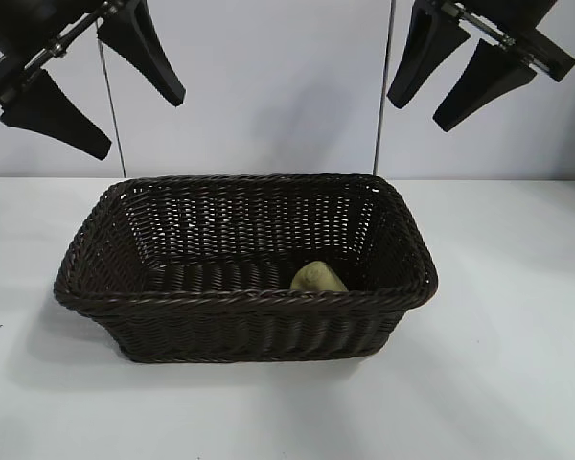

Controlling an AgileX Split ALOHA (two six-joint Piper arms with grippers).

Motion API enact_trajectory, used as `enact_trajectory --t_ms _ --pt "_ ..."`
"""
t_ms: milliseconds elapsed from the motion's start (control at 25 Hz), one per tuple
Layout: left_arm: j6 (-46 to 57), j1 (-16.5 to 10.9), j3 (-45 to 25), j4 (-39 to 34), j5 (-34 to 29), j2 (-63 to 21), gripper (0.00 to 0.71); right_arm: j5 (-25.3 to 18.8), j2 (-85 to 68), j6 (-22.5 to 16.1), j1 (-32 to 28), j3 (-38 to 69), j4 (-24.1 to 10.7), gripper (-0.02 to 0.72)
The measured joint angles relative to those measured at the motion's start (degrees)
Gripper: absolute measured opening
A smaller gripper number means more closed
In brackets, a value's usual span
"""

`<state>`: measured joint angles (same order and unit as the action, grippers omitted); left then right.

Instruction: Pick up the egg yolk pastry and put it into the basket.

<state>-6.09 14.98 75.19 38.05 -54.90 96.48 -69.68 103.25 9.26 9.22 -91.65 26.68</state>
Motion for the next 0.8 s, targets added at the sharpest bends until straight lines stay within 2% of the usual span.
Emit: enact_trajectory --t_ms 800 --pt "0.0 0.0 0.0 0.0 1.7 0.0 0.552 -0.2 0.0 0.0 0.0 0.0 0.0 0.389"
